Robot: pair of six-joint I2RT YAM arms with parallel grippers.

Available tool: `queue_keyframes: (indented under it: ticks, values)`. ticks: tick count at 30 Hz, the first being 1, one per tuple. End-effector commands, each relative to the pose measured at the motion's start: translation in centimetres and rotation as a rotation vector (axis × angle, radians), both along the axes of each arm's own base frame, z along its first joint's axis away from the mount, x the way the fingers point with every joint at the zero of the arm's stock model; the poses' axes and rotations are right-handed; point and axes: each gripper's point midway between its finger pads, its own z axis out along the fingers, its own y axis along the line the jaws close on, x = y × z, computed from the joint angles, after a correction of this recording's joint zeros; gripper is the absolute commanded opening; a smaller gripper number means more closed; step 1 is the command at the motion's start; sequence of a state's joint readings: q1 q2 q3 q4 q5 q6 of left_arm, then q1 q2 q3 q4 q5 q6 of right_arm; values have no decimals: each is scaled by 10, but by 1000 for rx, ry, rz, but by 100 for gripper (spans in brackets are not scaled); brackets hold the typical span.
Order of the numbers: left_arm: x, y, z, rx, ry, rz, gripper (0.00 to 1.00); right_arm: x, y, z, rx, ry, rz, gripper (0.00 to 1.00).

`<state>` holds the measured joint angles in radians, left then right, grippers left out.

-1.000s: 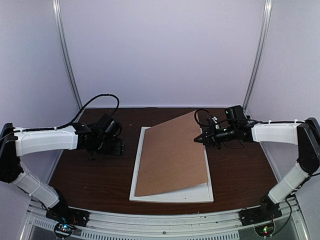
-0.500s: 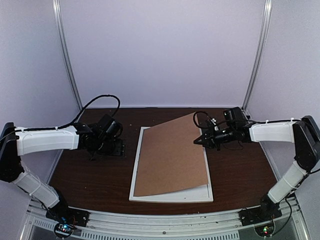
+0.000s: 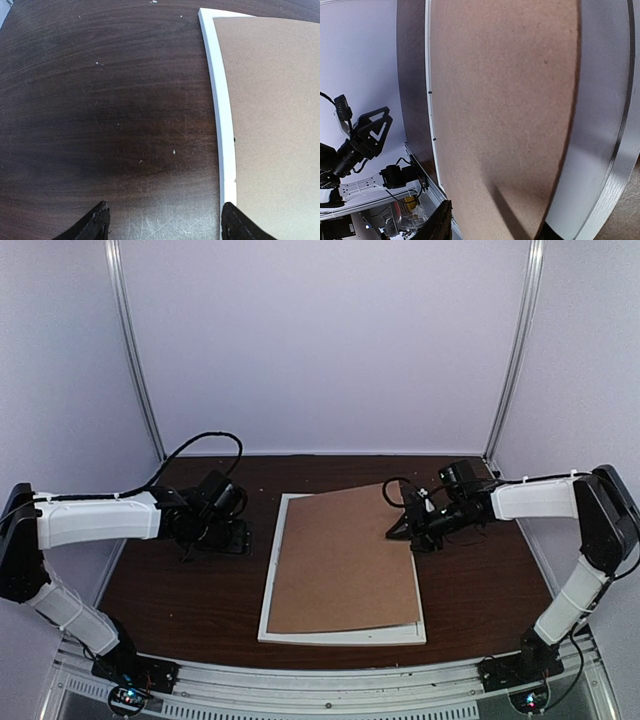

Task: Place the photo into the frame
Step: Place the backboard next to the photo.

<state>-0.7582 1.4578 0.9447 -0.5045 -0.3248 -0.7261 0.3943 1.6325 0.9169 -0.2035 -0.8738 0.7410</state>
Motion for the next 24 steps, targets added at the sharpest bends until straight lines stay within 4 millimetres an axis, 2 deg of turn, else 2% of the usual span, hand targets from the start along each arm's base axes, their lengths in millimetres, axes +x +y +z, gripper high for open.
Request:
queue_keyframes:
  ticks: [1,9,24]
  values:
    - [6,-6,5,-12,-3,-13,77,5,0,-2,-42,-31,26,48]
    - [5,-8,1,-10,9,-19,77,7,-4,-16,-96,-24,38,61]
    - [6,-10,-8,9,28,-37,77,11,-14,-44,-212,-10,47,65]
